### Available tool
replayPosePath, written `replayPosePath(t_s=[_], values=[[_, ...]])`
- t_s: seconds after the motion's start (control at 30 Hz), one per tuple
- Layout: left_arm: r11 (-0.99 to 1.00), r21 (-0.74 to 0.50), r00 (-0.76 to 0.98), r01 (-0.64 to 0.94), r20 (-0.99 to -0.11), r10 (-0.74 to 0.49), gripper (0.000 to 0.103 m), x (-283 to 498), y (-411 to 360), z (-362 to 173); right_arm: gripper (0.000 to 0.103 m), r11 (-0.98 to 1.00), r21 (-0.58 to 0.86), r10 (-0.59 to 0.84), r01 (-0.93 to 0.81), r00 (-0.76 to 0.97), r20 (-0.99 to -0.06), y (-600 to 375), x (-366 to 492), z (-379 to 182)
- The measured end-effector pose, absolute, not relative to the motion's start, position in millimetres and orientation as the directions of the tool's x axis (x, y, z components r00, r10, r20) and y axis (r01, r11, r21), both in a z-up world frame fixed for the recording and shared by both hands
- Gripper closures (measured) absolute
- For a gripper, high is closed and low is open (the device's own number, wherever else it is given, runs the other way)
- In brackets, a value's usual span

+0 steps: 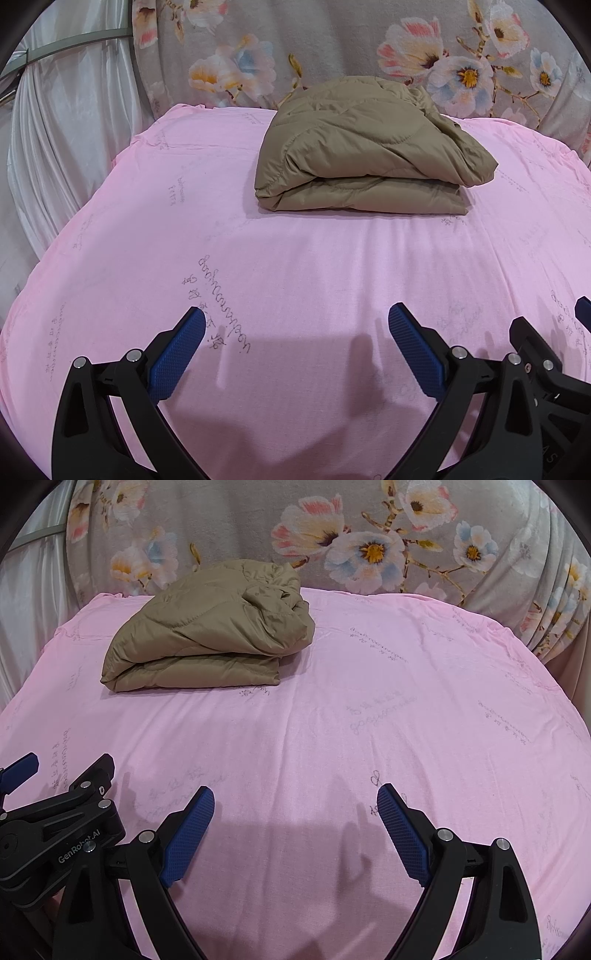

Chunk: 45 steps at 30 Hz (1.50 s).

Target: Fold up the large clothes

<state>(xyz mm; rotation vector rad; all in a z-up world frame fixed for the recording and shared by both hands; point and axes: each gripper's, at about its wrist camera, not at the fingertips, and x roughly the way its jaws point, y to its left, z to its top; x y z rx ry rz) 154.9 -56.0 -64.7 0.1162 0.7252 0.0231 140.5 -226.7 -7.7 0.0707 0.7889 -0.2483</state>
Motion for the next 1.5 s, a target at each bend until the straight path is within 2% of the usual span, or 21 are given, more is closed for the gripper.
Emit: replayPosePath(t_s=[1.5], values=[[0.993,0.121,0.750,0.015,-0.657,0.069,0.006,156.1,-53.7,-62.2,0.016,0.969,-0.033,-0.198,0.247,0.680,-0.706,-225.0,140.3,-6.2]])
